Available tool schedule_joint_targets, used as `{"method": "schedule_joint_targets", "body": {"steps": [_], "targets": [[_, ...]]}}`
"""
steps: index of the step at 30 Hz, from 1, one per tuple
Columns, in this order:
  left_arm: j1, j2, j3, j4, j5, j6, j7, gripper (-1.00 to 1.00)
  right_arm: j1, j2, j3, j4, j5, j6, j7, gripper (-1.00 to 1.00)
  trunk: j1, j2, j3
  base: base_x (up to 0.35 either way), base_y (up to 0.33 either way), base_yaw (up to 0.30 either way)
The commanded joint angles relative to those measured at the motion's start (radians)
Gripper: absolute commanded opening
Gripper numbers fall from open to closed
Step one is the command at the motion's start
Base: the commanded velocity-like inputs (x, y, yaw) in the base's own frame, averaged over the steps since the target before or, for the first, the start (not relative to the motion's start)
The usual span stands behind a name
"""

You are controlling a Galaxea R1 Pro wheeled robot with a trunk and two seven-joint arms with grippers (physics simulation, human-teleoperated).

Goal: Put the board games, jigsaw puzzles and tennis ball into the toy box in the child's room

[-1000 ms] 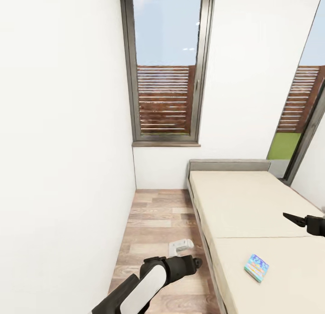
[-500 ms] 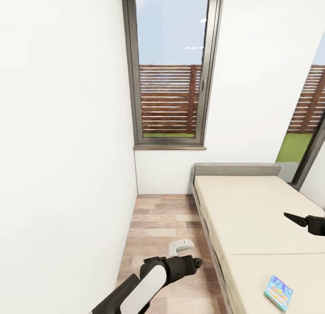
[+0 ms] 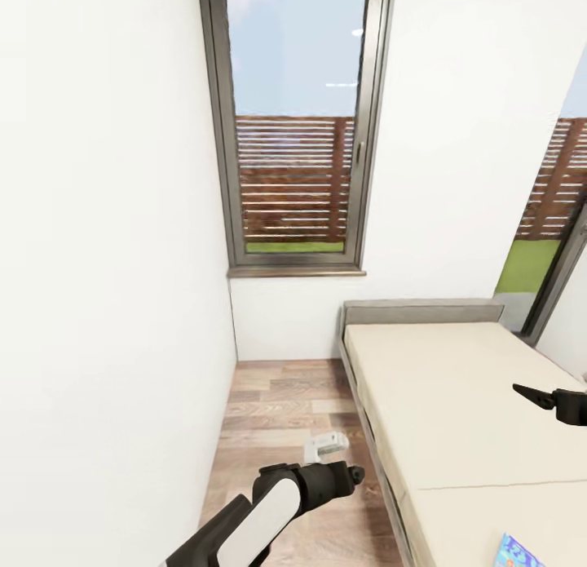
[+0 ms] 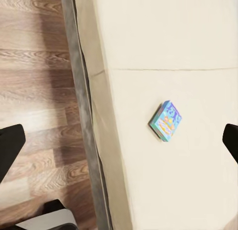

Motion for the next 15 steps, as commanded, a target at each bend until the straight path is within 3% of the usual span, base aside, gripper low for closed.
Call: {"method": "schedule_joint_targets", "body": {"steps": [1,6,12,13,15], "targets": [[-0.001,0.001,-0.001,-0.001,0.009,0.0,0.009,1.0,-0.003,0.001,-0.001,0.002,0.014,0.007,0.005,1.0,0.001,-0.002,-0.001,0.167,-0.079,-0.014],[-0.002,0.01,0.015,0.05,0.01,-0.001,0.008,1.0,-0.048,-0.015,0.002,0.211,0.022,0.078,-0.101,1.0,0.001,-0.002,-0.001,0.052,-0.025,-0.004],[-0.01,0.012,0.06,0.15,0.009,-0.004,0.008,1.0,-0.094,-0.029,0.007,0.367,0.022,0.104,-0.155,1.0,0.001,-0.002,-0.001,0.011,-0.005,-0.002],[-0.012,0.015,0.104,0.206,0.011,-0.011,0.007,1.0,-0.101,-0.029,0.006,0.399,0.022,0.102,-0.172,1.0,0.001,-0.002,-0.001,0.002,-0.001,-0.073],[-0.012,0.015,0.125,0.242,0.012,-0.018,0.007,1.0,-0.104,-0.031,0.005,0.415,0.023,0.102,-0.177,1.0,0.001,-0.002,-0.001,0.001,-0.001,-0.099]]}}
